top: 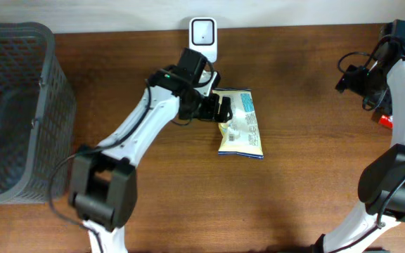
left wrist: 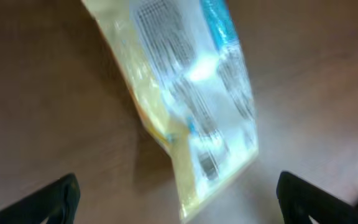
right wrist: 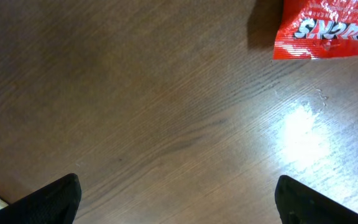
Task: Scan the item barcode
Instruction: 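Reach the left gripper to the yellow bag and grasp it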
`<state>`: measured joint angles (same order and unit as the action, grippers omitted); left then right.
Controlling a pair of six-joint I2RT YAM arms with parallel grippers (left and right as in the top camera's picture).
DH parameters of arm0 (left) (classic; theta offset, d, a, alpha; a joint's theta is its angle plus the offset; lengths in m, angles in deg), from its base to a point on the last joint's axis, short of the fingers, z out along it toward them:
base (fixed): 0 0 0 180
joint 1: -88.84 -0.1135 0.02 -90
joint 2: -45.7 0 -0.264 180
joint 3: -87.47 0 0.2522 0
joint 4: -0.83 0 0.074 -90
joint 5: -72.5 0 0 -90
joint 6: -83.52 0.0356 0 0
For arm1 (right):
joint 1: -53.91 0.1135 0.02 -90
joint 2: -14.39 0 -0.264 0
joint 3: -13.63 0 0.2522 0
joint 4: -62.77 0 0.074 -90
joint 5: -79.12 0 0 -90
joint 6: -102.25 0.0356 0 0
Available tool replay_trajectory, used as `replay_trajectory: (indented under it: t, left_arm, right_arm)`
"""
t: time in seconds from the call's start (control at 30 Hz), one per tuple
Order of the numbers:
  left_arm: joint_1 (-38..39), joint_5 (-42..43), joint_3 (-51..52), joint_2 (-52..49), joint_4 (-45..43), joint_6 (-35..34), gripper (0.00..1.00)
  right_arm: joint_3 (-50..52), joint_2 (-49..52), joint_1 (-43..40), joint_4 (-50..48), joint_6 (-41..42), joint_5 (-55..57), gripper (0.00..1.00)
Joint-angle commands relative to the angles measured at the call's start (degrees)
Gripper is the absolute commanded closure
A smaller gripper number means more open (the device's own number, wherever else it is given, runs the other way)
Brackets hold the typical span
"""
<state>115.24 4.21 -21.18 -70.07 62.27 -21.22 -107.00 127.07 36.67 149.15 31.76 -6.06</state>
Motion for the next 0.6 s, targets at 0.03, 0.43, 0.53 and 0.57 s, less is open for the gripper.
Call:
replay_trajectory:
  t: [0.03, 0.43, 0.53, 0.57]
  left_arm:
    - [-0.4, -0.5, 0.3, -9.5, -10.1, -3.7, 0.01]
    - [0.8, 2.9, 0.3, -15.0, -17.1, -9.6, 0.99]
    - [0.2, 2.9, -2.4, -14.6, -15.1, -7.6, 1.00]
    - [-0.5, 1.6, -4.4, -14.0, -12.2, -7.4, 1.00]
  right_arm:
    - [-0.1, -0.8, -0.1, 0.0, 0.5, -0.1, 0.01]
    - [-0.1, -0.8, -0.1, 0.0, 0.5, -0.1, 0.01]
    - [-0.1, -0.8, -0.1, 0.0, 0.5, -0.1, 0.01]
    - [-0.1, -0.8, -0.1, 0.0, 0.5, -0.1, 0.01]
